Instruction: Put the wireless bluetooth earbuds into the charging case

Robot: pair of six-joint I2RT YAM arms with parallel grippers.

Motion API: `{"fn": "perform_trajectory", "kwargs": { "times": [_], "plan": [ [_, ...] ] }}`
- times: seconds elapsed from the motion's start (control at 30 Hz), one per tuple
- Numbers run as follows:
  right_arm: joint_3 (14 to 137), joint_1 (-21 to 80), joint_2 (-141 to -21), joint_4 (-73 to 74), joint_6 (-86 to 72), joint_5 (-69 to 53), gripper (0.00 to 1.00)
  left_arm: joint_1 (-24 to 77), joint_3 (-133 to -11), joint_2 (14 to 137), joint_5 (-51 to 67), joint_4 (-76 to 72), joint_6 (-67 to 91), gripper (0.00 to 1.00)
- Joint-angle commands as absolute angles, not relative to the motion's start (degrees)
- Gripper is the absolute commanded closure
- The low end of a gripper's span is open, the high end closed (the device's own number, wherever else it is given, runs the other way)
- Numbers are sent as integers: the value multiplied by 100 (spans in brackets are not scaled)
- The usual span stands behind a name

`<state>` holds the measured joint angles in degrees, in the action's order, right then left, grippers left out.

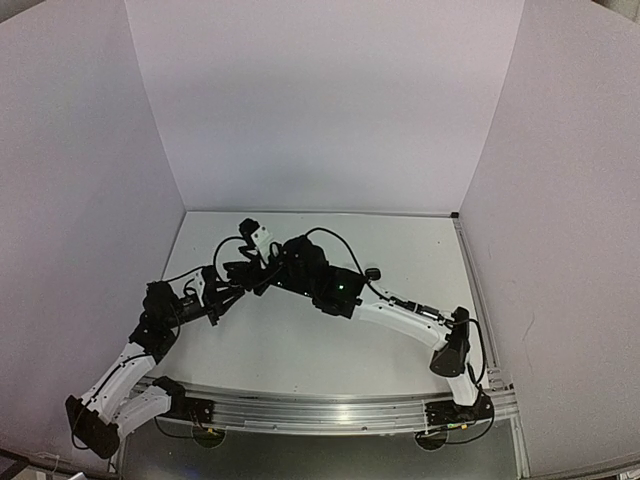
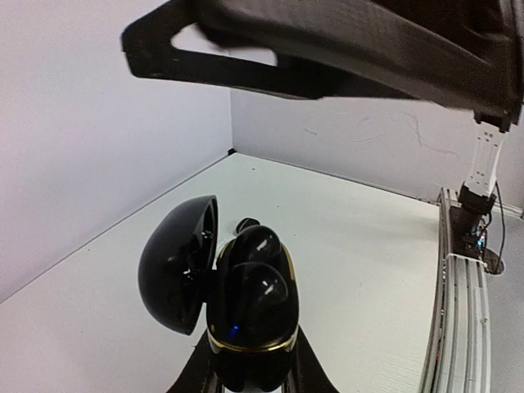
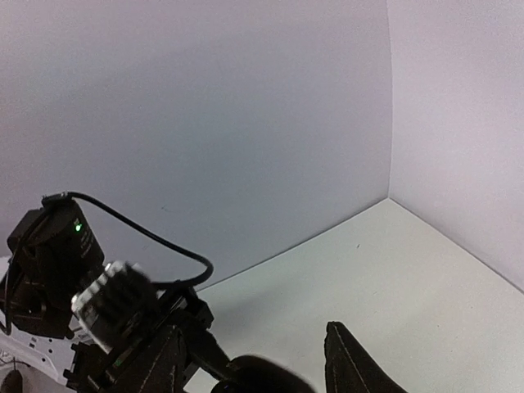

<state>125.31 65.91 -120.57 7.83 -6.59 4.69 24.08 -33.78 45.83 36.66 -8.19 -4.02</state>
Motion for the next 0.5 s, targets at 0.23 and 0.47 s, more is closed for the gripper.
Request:
{"fn": "perform_trajectory", "kwargs": {
  "times": [0.23, 0.47],
  "plan": [
    [12696, 6386, -12232, 2166, -2112, 856, 54, 2427, -3642, 4338, 4160, 154, -3087, 100],
    [12123, 6572, -11861, 2297, -1838, -88, 55, 2409, -3781, 4677, 3227, -322, -1825, 100]
  ]
}}
